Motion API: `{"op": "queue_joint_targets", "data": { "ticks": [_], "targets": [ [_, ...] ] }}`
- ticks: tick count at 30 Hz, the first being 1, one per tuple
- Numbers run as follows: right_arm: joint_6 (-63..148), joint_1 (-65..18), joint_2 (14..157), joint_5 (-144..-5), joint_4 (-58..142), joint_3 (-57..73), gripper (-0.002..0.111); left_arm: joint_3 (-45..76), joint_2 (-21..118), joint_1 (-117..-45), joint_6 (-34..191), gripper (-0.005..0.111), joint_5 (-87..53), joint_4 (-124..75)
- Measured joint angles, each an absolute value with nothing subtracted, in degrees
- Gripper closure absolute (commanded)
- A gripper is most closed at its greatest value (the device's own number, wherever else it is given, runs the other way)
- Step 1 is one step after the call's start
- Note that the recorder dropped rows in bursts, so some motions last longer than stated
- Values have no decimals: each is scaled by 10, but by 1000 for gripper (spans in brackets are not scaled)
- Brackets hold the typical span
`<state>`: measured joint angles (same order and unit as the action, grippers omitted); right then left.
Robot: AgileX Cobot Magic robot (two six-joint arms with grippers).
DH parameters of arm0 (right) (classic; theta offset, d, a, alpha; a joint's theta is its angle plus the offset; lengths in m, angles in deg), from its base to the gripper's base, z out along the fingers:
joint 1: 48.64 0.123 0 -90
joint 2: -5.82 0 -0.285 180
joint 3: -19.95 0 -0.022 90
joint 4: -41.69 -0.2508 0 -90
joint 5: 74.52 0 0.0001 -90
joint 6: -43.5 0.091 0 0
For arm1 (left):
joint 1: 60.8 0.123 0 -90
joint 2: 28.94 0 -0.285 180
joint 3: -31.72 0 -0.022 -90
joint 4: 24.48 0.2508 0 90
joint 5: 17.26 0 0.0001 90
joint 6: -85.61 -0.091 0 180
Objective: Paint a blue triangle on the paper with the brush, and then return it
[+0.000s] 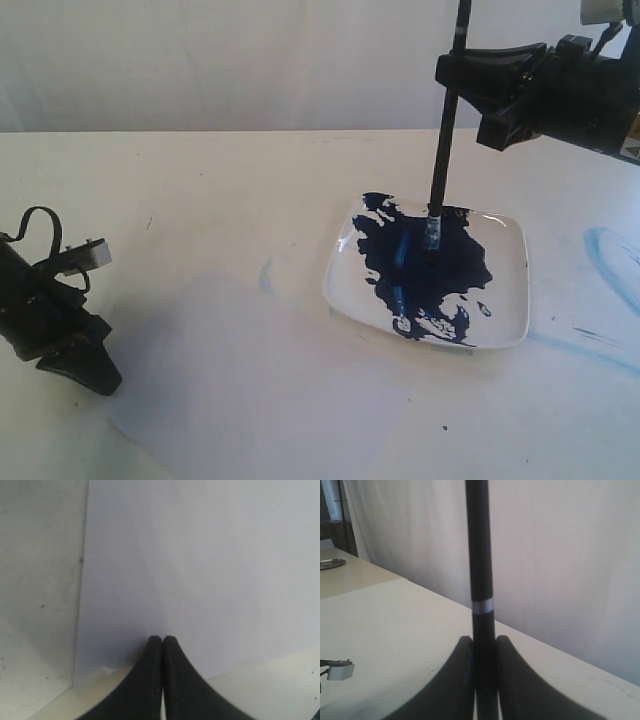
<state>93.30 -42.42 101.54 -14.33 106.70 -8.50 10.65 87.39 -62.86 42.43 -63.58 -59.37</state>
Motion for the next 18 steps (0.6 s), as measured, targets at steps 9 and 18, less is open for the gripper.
{"op": "queue_joint_targets", "data": {
  "ticks": [9,18],
  "targets": [
    [933,-424,1015,-143,1069,-85,108,107,874,-629,422,107,-632,-589],
    [934,-424,1015,-149,1077,-85,108,108,874,-629,433,107,-631,-585]
  ]
}}
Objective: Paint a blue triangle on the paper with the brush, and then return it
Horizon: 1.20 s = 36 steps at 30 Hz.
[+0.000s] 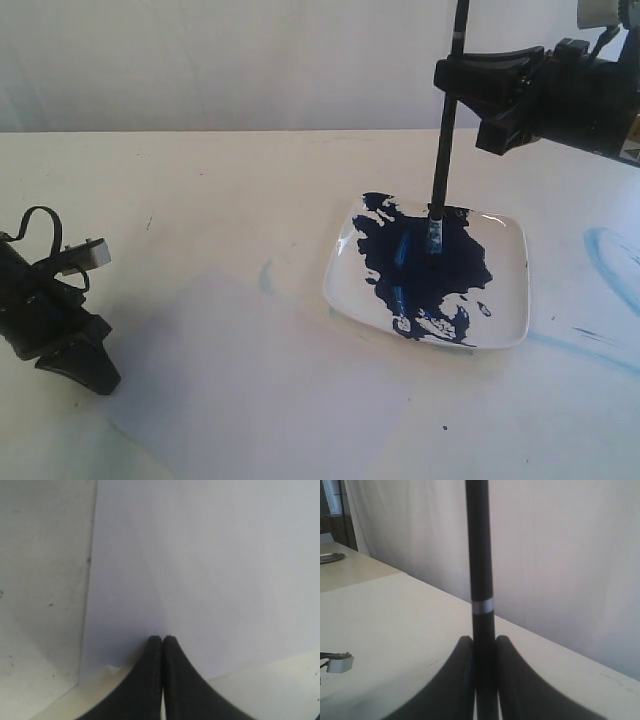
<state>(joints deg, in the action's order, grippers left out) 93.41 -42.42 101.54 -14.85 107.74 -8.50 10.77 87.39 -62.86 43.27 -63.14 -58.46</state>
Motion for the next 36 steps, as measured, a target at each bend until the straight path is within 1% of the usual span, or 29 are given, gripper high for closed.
{"op": "queue_joint_targets", "data": {
  "ticks": [6,16,22,31,36],
  "targets": [
    [934,-424,1015,-207,1082,-85,108,108,874,-629,434,107,-631,-585],
    [916,-424,1017,-217,1070,-85,108,108,874,-629,435,107,-631,-585],
    [895,-424,1043,-216,1034,-85,108,108,874,-629,435,107,-634,-580],
    [879,-422,1047,-110,999,-85,108,109,874,-629,435,107,-637,-578],
    [884,-392,1047,-70,996,-85,108,109,874,-629,435,107,-637,-578]
  ]
}}
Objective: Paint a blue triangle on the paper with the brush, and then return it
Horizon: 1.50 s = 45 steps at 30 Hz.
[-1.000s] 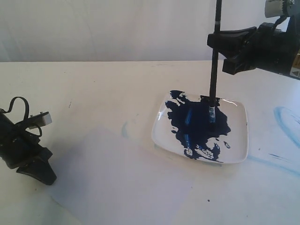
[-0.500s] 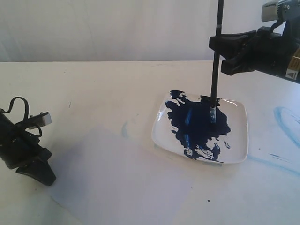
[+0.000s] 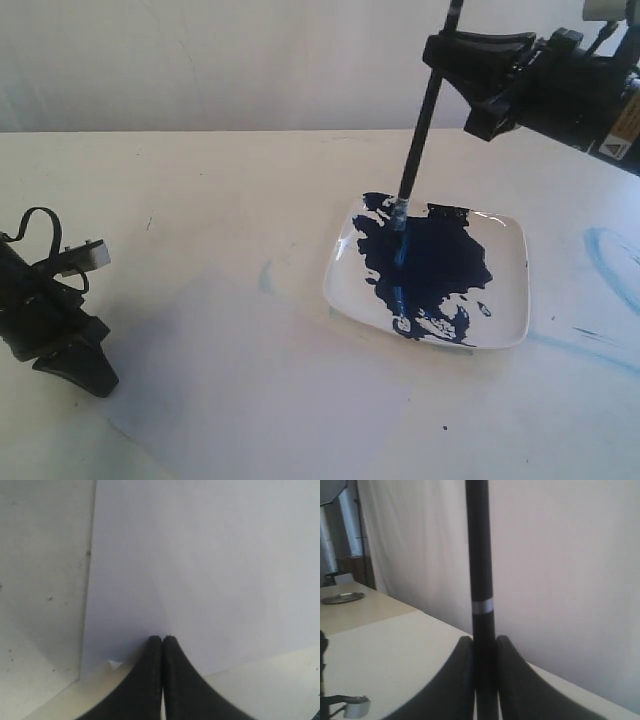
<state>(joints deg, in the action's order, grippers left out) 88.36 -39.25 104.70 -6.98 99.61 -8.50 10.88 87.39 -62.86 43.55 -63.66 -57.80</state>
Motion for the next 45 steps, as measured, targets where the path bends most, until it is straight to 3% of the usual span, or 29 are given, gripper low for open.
{"op": "queue_joint_targets", "data": {
  "ticks": [15,29,37,45],
  "targets": [
    [830,-168,1048,-114,875,-85,108,109,874,-629,435,107,-637,-578],
    [544,10,1111,-204,482,-75,108,109,874,-629,435,107,-637,-578],
    [435,68,1135,-239,364,-45,108,109,874,-629,435,107,-637,-578],
    [471,74,1140,-273,360,-42,108,109,874,-629,435,107,-637,-578]
  ]
}}
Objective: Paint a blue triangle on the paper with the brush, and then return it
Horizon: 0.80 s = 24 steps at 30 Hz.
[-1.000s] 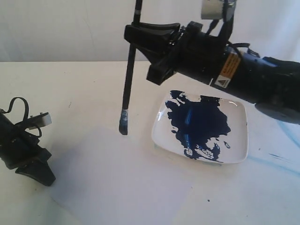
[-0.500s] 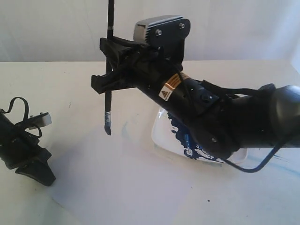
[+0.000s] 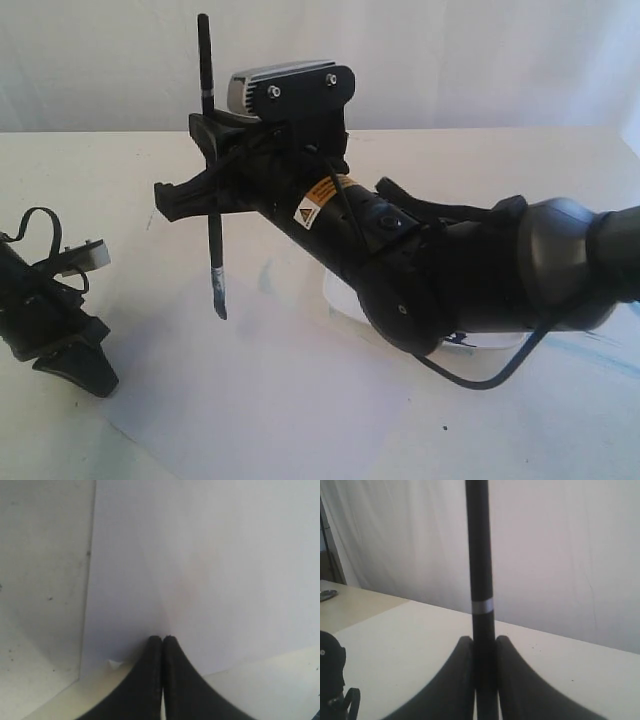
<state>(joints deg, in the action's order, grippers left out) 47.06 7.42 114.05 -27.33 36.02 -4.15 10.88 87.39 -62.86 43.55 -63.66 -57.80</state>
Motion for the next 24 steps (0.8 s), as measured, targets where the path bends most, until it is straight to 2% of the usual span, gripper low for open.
{"op": "queue_joint_targets", "data": {
  "ticks": [10,24],
  "targets": [
    [479,74,1184,-220,355,-33,108,109,874,-629,435,107,-637,-578],
    [498,74,1195,-217,347,-32,108,109,874,-629,435,107,-637,-578]
  ]
}}
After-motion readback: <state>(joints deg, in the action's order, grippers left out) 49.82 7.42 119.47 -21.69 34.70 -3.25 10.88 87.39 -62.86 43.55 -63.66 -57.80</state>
